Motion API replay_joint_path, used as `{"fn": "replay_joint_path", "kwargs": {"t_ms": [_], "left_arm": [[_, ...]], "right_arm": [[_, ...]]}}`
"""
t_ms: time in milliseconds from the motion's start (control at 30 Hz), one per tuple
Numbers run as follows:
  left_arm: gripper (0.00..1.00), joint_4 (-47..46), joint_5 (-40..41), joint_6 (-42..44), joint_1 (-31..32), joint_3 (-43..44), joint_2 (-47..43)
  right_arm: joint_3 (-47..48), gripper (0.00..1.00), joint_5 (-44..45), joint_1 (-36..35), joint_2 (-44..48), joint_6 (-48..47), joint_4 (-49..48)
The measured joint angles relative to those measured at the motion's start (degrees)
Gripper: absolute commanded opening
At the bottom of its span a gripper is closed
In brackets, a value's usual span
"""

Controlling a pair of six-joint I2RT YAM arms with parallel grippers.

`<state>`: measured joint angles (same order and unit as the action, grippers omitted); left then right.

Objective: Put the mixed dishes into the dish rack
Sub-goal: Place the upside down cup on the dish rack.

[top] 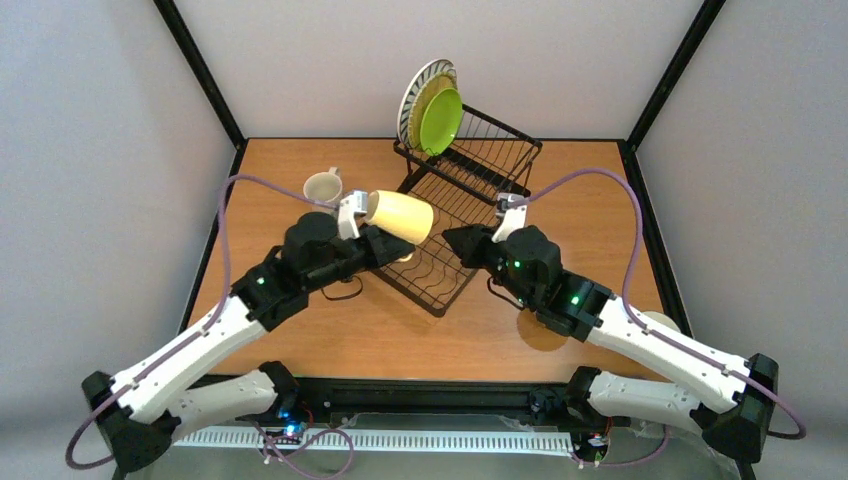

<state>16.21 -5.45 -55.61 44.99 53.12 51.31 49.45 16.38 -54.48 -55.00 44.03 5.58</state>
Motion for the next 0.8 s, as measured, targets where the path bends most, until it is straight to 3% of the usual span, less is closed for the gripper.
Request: {"fn": "replay_joint_path", "kwargs": {"t_ms": [200,467,800], "left_arm": [[0.0,7.8,3.8,9.2,0.0,3.4,8.9],[0.0,11.3,9.3,18.4,0.0,6.3,17.6],[0.0,11.0,13.6,28.4,0.0,11.4,32.4]], "right_arm": [[6.6,0.7,6.9,0.1,-6.1,-6.6,6.3],[12.4,0.71,11.8,3.2,-14.6,-12.2,14.9],[11.0,0.71,15.6,9.6,-12.8,-12.2,19.2]]}}
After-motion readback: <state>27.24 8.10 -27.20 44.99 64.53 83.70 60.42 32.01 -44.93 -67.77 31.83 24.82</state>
